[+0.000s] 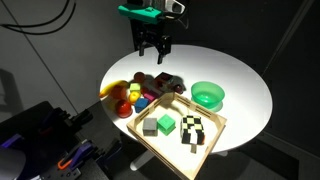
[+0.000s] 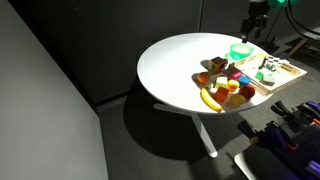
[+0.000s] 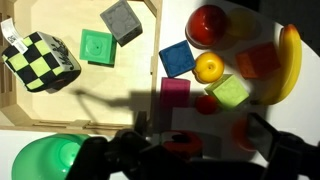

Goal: Put the orange pushy cube in the crate

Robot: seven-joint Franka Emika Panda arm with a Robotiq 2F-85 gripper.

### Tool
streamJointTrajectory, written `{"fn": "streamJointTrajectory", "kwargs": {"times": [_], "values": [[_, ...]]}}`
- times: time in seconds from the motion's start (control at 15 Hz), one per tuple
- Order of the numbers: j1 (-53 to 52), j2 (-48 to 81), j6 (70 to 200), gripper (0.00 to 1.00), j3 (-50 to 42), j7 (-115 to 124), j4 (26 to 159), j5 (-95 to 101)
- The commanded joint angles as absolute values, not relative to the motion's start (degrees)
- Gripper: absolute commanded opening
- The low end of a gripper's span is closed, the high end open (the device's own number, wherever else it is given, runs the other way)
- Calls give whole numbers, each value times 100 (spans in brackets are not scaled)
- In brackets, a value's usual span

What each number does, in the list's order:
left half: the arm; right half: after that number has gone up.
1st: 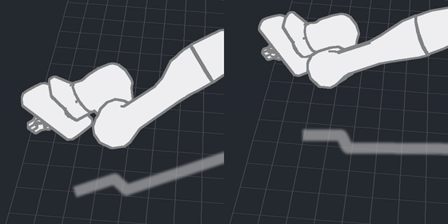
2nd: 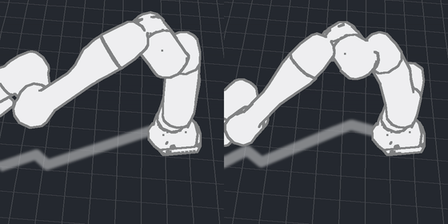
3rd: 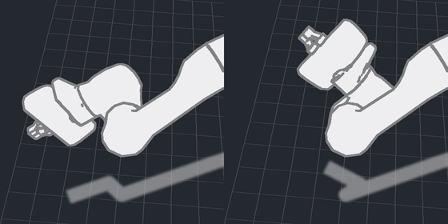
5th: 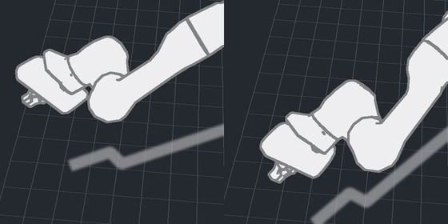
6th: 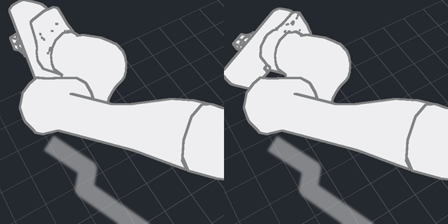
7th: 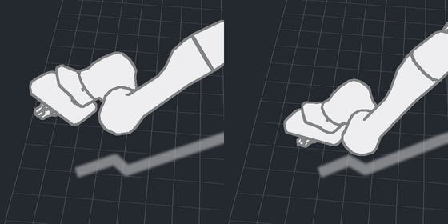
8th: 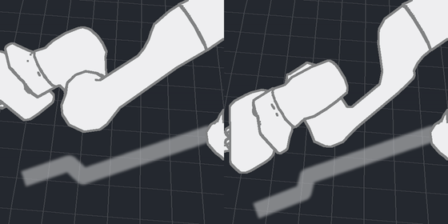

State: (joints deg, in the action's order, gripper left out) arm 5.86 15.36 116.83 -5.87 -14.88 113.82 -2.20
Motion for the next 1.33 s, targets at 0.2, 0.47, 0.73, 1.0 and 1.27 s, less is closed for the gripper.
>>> {"fn": "streamJointTrajectory", "kwargs": {"times": [0.2, 0.47, 0.73, 1.0, 1.27], "values": [[652, 1533, 11684, 100, -513, -1443, 11349, -190], [653, 1768, 11640, 100, -482, -1474, 11190, -200], [654, 2170, 11915, 100, -477, -1423, 10934, -119], [628, 2599, 12579, 100, -493, -1320, 10700, 50], [573, 3040, 12667, 100, -507, -1125, 10355, 258]]}}
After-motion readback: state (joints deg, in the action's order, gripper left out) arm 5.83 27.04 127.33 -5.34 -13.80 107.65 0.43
